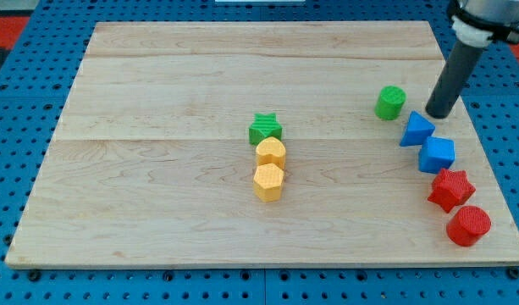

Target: Nudge the green circle towards the down a bit

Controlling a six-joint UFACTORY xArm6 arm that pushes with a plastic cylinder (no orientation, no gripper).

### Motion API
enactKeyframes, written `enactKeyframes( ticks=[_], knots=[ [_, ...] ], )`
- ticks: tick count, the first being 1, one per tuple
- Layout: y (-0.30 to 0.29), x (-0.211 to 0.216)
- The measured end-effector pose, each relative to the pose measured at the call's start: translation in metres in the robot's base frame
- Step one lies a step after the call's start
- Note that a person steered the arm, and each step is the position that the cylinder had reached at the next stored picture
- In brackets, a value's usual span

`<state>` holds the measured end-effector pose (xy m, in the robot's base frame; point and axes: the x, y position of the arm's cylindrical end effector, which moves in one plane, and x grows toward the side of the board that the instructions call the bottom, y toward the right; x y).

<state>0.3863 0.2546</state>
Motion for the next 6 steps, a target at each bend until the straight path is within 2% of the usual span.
enactKeyframes(
  ticks=[1,3,4,6],
  knots=[
    [-0.011,-0.036],
    [-0.113,-0.037],
    [-0.134,-0.026],
    [-0.123,0.006]
  ],
)
